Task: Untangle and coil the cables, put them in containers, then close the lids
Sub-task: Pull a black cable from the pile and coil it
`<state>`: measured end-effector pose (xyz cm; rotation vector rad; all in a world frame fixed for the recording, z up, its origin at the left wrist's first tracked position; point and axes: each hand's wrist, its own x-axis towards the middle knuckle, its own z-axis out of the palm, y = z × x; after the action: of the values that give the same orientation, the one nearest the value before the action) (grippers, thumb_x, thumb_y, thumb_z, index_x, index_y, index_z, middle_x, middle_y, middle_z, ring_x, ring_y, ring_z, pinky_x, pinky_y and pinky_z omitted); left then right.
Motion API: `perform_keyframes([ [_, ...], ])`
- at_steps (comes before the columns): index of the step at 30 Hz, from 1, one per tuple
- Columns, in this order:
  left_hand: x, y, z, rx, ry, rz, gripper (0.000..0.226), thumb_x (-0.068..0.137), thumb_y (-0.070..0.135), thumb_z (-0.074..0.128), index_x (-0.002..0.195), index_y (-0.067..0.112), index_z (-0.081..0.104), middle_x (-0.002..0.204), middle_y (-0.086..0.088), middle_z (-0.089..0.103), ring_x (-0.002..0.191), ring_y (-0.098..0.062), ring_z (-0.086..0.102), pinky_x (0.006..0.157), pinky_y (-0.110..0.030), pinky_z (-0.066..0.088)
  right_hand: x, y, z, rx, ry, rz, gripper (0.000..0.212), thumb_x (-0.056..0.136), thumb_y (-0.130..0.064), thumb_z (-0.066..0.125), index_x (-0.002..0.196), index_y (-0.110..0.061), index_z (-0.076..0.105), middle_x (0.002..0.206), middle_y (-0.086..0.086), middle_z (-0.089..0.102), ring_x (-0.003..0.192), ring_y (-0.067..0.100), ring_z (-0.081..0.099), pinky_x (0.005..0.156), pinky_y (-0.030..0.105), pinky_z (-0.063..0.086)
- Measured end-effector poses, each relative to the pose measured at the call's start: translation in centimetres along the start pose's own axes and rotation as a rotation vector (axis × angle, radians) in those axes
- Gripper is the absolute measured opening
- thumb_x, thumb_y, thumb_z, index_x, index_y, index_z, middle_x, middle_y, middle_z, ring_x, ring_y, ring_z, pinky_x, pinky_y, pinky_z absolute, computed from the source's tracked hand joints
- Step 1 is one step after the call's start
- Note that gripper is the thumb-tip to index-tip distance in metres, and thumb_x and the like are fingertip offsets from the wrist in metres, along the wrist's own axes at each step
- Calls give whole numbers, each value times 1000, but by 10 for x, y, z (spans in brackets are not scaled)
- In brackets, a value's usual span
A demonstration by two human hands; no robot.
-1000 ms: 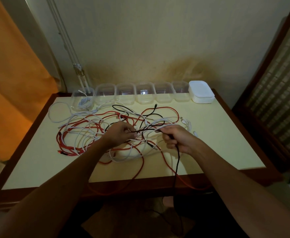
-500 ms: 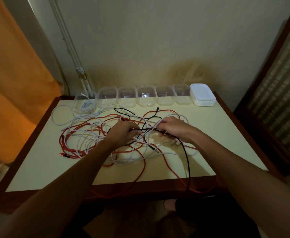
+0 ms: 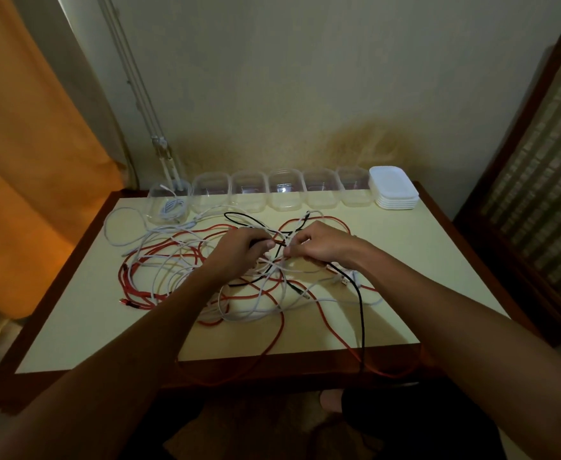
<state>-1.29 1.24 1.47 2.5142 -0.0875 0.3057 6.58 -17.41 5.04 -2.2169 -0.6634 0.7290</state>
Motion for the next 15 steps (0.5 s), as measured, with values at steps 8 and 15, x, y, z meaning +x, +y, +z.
perform_keyframes([
  [8,-8,8,37,170,169,16,39,90,44,61,118,18,65,114,-3,69,101,-20,61,76,-28,41,2,-13,11,-8,17,124,63,96,-62,45,59,-12,54,46,-3,35,43,14,30,49,25,27],
  [15,-13,-6,34,186,231,-193,21,100,23,47,104,12,65,88,-4,70,68,-14,56,54,-25,34,-16,10,-2,174,-65,23,32,106,-24,40,100,-9,68,53,-4,35,47,14,27,48,27,19],
])
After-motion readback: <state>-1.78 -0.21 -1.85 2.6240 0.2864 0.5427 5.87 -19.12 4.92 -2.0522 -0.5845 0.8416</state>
